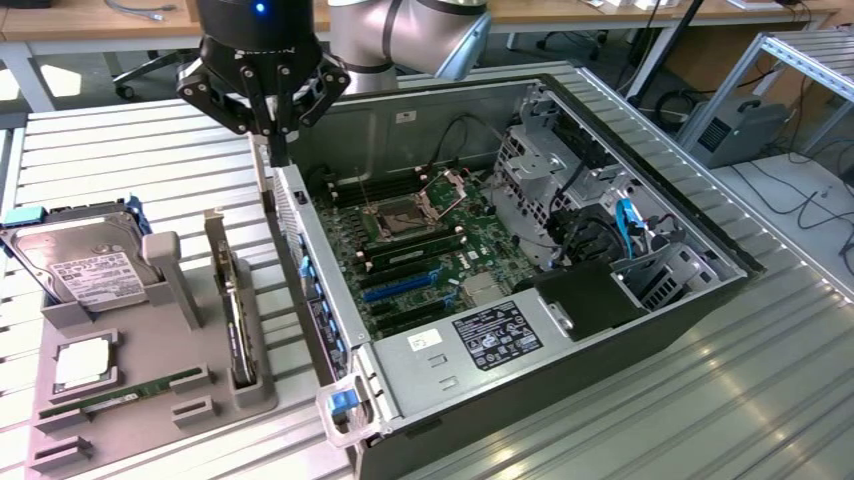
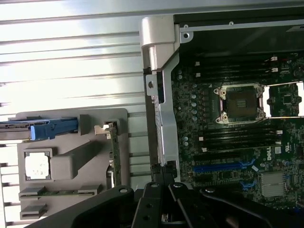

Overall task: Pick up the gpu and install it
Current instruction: 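Reach for the gpu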

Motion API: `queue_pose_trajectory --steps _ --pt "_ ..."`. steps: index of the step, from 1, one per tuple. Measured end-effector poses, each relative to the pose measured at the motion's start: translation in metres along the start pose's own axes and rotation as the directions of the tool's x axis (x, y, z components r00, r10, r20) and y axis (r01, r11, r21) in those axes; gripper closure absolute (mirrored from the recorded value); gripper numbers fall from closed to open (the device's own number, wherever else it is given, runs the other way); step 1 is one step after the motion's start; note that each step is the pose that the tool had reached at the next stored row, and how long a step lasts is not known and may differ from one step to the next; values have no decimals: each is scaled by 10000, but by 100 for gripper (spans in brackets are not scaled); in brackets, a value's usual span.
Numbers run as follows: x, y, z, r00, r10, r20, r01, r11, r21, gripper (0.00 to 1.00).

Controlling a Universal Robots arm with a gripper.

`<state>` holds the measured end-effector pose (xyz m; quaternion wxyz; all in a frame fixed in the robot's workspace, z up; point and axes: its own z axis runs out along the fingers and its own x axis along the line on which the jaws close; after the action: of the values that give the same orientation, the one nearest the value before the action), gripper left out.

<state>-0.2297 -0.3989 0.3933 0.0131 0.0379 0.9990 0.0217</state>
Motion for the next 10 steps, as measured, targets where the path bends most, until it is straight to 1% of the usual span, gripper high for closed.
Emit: queue_pose_trajectory --steps 10 --pt "33 -3 -1 10000 0 0 0 10000 0 89"
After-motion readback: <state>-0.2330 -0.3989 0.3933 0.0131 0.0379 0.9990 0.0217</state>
